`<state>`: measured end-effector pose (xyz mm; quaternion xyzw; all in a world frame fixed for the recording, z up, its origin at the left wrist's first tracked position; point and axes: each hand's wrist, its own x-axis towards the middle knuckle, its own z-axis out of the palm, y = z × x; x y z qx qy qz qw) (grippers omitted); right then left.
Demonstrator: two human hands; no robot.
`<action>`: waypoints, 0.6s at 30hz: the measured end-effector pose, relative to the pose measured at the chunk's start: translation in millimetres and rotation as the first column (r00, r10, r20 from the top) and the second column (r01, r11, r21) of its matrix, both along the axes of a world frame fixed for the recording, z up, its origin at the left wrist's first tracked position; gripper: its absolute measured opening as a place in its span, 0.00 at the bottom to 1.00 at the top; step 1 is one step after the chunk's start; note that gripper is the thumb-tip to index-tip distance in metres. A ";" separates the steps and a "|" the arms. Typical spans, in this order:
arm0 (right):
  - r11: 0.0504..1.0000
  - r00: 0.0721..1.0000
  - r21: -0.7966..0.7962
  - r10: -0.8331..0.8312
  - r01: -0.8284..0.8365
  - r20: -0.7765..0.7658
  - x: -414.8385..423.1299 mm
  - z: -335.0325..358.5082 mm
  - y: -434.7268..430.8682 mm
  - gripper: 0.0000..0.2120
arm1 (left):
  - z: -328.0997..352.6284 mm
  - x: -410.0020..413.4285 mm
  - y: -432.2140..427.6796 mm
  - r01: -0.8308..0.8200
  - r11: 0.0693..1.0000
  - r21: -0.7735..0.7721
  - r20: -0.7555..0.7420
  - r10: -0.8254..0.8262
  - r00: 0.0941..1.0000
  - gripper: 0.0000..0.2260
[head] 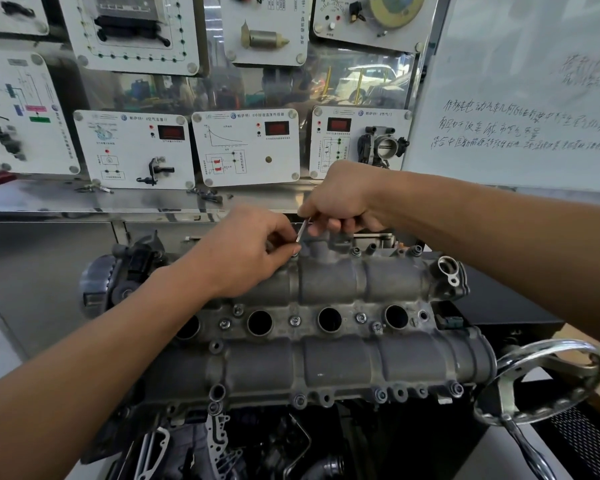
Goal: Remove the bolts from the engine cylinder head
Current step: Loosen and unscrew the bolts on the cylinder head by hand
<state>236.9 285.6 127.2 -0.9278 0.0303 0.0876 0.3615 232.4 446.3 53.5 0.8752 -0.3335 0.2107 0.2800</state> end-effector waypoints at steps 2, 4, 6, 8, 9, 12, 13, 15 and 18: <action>1.000 1.000 -0.020 0.010 -0.010 -0.005 -3.8 -1.0 1.4 0.12 | -1.8 -0.9 -0.2 -0.009 1.000 0.014 0.040 0.009 0.999 0.03; 0.995 0.999 -0.098 0.032 -0.033 -0.016 -7.6 -2.2 3.3 0.15 | -3.3 -1.5 -0.6 -0.013 1.000 0.008 0.046 0.012 0.999 0.03; 0.973 0.998 -0.222 0.059 -0.060 -0.012 -12.0 -4.8 7.3 0.19 | -4.8 -1.6 -0.7 -0.023 1.000 -0.019 0.030 0.024 0.999 0.02; 0.959 0.995 -0.272 0.090 -0.076 0.038 -14.5 -8.9 12.3 0.19 | -7.2 -1.5 -1.0 -0.046 0.998 -0.040 0.008 0.046 0.999 0.02; 0.955 0.991 -0.283 0.111 -0.085 0.077 -15.6 -10.3 14.4 0.19 | -8.4 -2.6 -1.7 -0.058 0.996 -0.062 -0.003 0.058 0.998 0.02; 0.929 0.961 -0.353 0.189 -0.109 0.201 -15.5 -12.0 18.3 0.16 | -7.1 -7.1 -3.1 -0.082 0.986 -0.147 -0.096 0.068 0.993 0.04; 0.920 0.949 -0.374 0.214 -0.116 0.231 -14.9 -12.2 19.1 0.15 | -3.6 -8.0 -1.2 -0.095 0.985 -0.147 -0.145 0.074 0.987 0.06; 0.896 0.931 -0.421 0.263 -0.137 0.255 -14.0 -12.8 20.2 0.15 | 8.6 -7.7 8.5 -0.140 0.983 -0.121 -0.224 0.110 0.968 0.07; 0.801 0.883 -0.576 0.379 -0.163 0.278 -14.5 -14.7 21.7 0.15 | 33.4 -8.8 31.6 -0.215 0.951 -0.221 -0.200 0.171 0.965 0.10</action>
